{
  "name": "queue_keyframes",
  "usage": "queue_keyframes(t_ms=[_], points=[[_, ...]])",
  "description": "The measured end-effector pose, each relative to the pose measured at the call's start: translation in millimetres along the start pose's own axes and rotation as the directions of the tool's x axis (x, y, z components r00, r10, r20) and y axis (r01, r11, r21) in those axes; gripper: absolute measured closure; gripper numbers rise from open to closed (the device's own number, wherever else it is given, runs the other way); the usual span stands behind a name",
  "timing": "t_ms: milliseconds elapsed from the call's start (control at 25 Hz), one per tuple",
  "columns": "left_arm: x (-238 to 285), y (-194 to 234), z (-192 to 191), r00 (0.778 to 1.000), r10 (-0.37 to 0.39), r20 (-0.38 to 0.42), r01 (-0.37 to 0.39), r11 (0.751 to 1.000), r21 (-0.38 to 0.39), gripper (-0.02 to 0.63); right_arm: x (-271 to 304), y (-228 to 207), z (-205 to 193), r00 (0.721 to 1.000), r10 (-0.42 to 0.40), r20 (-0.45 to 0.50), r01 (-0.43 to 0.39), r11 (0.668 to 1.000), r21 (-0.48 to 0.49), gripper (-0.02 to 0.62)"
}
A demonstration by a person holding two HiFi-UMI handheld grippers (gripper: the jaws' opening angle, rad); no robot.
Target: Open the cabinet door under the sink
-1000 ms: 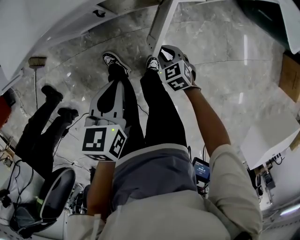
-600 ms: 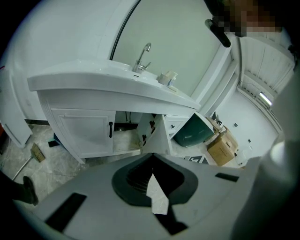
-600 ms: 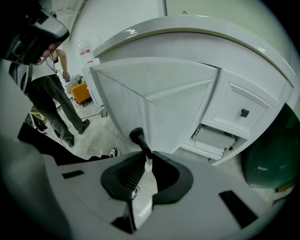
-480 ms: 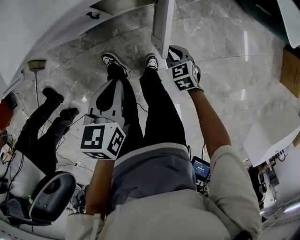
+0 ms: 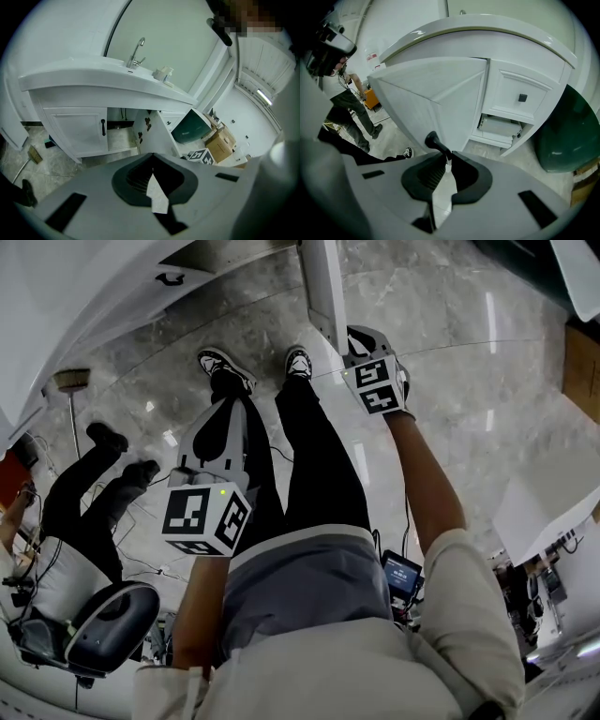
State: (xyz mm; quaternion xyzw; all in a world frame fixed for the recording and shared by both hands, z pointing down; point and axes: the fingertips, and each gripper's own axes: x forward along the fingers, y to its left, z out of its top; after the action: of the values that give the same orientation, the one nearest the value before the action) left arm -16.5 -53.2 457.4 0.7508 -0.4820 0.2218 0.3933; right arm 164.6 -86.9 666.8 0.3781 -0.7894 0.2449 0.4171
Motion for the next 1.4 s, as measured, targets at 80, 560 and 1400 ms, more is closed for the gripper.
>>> queue_keyframes(t_ms=[80, 560, 1400], points=[[3, -5, 0, 1.0, 0.0, -0.004, 0.0, 1.0, 0.005, 0.606, -1, -2, 0, 1.0, 0.013, 0.005, -0.012, 1.0, -0.005, 0.549], [14, -27, 8, 1.0, -0.013, -0.001, 0.013, 1.0, 0.023, 0.606, -12, -33, -15, 1.0, 0.0, -0.004, 0.0, 1.0, -0.014, 0.554], [15, -37, 8, 1.0, -0.021, -0.023, 0.023, 0.997, 0.074, 0.606, -8, -57, -23, 0.997, 0.055, -0.062, -0.063, 0.989, -0.134, 0.552]])
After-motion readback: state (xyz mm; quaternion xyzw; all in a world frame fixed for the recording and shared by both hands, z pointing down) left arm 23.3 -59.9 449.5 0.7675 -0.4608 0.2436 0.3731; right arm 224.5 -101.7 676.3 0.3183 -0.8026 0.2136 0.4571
